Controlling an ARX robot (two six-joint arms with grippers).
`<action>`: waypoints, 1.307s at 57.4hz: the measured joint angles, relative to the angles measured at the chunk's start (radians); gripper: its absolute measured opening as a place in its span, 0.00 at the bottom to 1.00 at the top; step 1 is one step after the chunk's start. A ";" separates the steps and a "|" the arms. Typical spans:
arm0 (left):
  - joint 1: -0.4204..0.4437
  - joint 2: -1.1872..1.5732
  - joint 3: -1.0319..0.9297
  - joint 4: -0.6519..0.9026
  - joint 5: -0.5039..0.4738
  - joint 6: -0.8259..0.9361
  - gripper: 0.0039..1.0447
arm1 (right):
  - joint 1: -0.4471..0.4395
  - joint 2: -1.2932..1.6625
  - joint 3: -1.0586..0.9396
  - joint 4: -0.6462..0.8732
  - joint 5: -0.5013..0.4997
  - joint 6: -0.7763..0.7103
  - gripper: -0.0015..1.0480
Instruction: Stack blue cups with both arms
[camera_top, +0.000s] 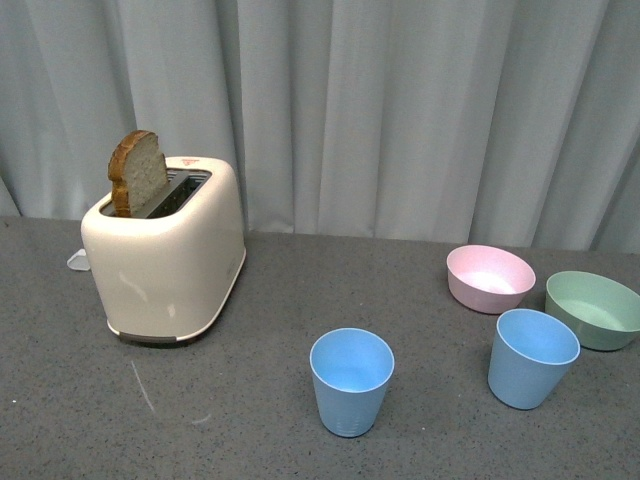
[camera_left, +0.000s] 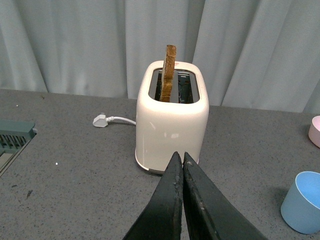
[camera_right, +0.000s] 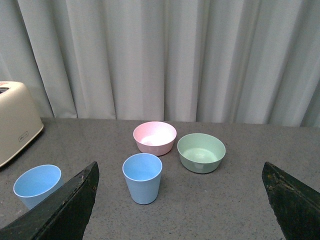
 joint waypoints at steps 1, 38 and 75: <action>0.003 -0.018 -0.005 -0.013 0.003 0.000 0.03 | 0.000 0.000 0.000 0.000 0.000 0.000 0.91; 0.094 -0.648 -0.046 -0.565 0.095 0.000 0.03 | 0.000 0.000 0.000 0.000 0.000 0.000 0.91; 0.094 -0.961 -0.046 -0.912 0.096 0.001 0.03 | 0.000 0.000 0.000 0.000 0.000 0.000 0.91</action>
